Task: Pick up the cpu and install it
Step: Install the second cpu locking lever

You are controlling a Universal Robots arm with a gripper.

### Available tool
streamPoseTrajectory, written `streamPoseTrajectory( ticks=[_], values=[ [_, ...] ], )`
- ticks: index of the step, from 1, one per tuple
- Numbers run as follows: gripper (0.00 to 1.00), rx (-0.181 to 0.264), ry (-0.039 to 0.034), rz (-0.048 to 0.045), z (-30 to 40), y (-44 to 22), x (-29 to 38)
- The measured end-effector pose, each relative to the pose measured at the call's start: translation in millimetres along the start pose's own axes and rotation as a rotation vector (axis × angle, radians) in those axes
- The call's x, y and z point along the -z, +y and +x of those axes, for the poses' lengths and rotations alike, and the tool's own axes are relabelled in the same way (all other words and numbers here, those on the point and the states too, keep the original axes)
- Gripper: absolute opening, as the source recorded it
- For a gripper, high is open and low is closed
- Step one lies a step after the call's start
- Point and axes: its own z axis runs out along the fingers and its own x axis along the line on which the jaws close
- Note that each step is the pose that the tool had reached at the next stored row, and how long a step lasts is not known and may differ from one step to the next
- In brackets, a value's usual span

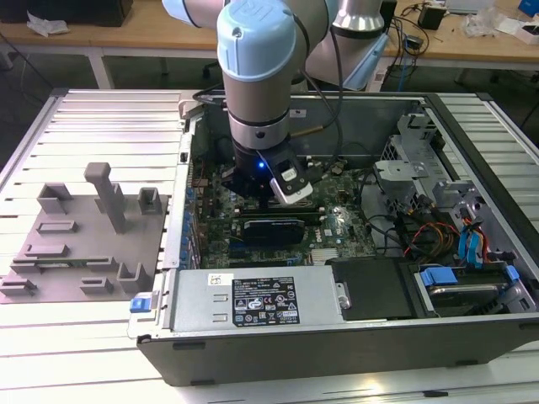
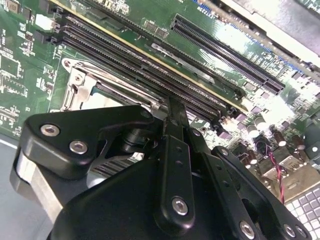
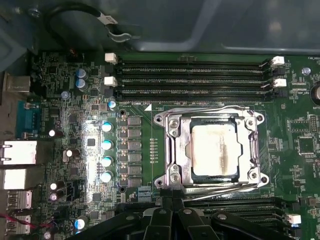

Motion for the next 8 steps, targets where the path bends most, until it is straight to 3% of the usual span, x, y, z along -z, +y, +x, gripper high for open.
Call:
streamPoseTrajectory(
  ticks=[2,8],
  values=[
    [0.11,-0.001,-0.0024,-0.0136,0.0,-0.8,0.2],
    [0.11,-0.004,-0.0117,-0.0695,0.1,-7.3,-1.2]
  ],
)
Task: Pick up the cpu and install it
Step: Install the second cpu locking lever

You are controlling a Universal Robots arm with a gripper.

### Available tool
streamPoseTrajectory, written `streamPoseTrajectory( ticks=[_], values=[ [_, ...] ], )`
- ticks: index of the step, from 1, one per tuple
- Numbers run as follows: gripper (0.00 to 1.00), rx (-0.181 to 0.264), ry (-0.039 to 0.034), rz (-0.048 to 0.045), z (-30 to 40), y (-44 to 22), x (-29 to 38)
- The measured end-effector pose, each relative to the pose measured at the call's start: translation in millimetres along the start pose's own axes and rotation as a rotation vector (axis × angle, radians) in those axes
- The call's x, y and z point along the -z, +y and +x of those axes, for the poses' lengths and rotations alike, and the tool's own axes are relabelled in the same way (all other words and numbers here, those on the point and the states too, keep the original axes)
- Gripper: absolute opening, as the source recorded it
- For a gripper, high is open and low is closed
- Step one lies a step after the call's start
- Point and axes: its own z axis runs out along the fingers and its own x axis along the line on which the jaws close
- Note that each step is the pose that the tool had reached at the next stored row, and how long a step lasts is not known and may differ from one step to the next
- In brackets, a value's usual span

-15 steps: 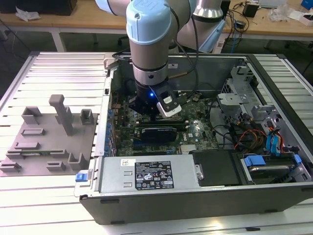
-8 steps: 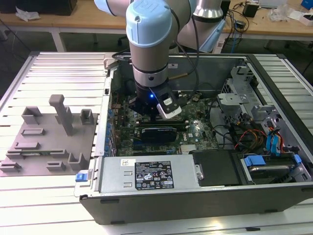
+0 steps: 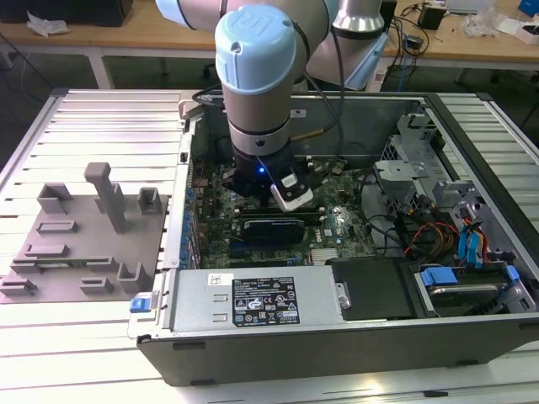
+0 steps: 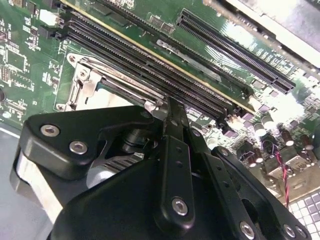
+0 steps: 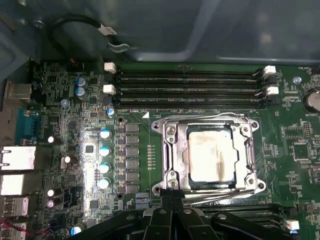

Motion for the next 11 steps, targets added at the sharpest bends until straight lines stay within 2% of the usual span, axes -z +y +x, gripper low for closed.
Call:
streamPoseTrajectory(
  ticks=[1,2,3,6,9,11],
  values=[
    [0.11,0.0,-0.0012,-0.0076,0.0,-0.4,-0.1],
    [0.11,-0.001,-0.0036,-0.0202,0.2,-1.2,-0.3],
    [0.11,-0.001,-0.0046,-0.0265,0.5,-2.3,-0.6],
    [0.11,-0.002,-0.0051,-0.0344,2.1,-4.6,-0.9],
    [0.11,-0.002,-0.0053,-0.0359,2.2,-4.8,-0.8],
    [0.11,-0.002,-0.0053,-0.0362,2.1,-7.7,-0.1]
  ],
)
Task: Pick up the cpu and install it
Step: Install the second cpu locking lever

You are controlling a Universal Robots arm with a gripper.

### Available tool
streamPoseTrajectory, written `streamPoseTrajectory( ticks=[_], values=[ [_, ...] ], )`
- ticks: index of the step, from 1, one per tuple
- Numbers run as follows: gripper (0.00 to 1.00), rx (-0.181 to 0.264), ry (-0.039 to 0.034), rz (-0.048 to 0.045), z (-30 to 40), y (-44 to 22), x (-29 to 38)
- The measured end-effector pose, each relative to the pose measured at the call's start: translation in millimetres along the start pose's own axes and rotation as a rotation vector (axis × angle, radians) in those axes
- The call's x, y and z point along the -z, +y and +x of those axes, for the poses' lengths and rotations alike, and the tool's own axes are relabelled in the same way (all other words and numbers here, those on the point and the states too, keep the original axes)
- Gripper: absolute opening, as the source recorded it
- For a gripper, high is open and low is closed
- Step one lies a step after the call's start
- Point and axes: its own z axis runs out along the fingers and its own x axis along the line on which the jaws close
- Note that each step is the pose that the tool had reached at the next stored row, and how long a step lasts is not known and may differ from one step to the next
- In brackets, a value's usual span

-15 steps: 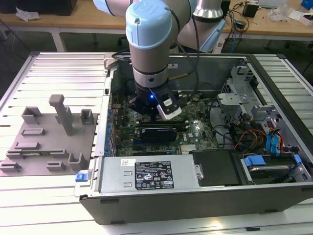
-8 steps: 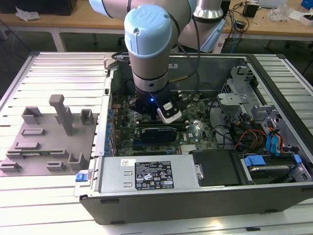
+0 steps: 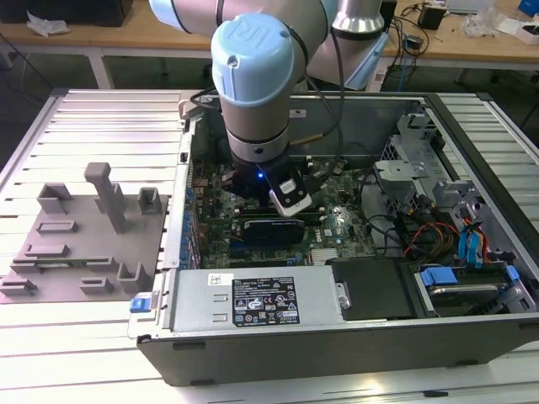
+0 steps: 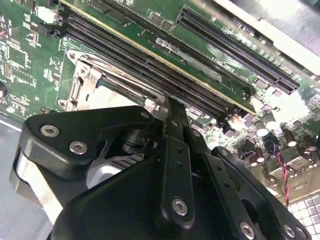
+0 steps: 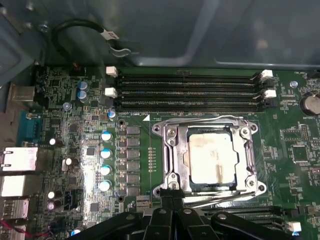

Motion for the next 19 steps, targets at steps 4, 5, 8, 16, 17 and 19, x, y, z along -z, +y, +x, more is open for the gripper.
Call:
streamPoseTrajectory(
  ticks=[4,5,8,16,17,19],
  values=[
    [0.11,0.0,0.0,-0.0012,-0.1,-4.7,1.2],
    [0.11,-0.001,-0.0003,-0.0053,-0.1,-5.3,1.4],
    [0.11,0.0,-0.0052,-0.0185,0.4,-5.8,-0.6],
    [0.11,0.0,-0.0124,-0.0343,6.9,-3.6,-5.3],
    [0.11,0.0,-0.0125,-0.0342,7.2,-3.5,-5.8],
    [0.11,0.0,-0.0124,-0.0341,8.3,-3.1,-6.7]
  ],
)
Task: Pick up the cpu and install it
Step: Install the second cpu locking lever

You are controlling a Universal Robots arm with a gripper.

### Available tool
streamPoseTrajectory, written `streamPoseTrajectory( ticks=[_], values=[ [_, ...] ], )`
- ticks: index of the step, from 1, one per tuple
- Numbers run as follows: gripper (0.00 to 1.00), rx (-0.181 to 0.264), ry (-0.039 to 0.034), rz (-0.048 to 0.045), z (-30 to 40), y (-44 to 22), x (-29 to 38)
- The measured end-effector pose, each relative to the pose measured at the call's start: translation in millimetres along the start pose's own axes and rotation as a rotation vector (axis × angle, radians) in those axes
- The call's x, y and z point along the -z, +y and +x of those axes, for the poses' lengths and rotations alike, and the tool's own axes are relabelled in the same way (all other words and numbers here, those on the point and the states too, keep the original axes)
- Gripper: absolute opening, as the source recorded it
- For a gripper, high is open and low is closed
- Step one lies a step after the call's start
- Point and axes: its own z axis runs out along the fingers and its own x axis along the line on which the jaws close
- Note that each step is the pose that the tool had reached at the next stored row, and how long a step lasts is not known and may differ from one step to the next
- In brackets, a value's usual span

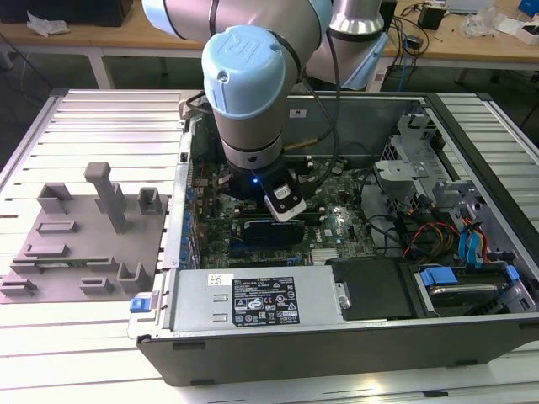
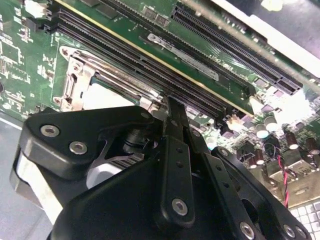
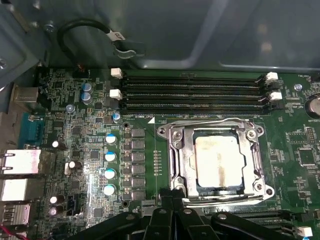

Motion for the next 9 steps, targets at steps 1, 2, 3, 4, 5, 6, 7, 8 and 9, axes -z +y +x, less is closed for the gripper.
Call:
streamPoseTrajectory(
  ticks=[1,2,3,4,5,6,7,8,9],
  values=[
    [0.11,0.0,-0.0001,0.0,0.6,0.2,-0.3],
    [0.11,0.0,0.0,0.0001,1.1,0.5,-0.6],
    [0.11,0.0,-0.0002,-0.0001,1.5,0.9,-0.9],
    [0.11,0.0,-0.0001,-0.0001,1.7,1.2,-1.0],
    [0.11,0.0,-0.0001,-0.0001,1.7,1.3,-1.0],
    [0.11,0.0,-0.0002,-0.0003,1.4,2.1,1.1],
    [0.11,0.0,-0.0002,-0.0003,0.6,4.3,9.0],
    [0.11,0.0,-0.0001,0.0,0.2,5.2,12.0],
    [0.11,0.0,-0.0003,0.0,-0.2,6.0,15.1]
  ],
)
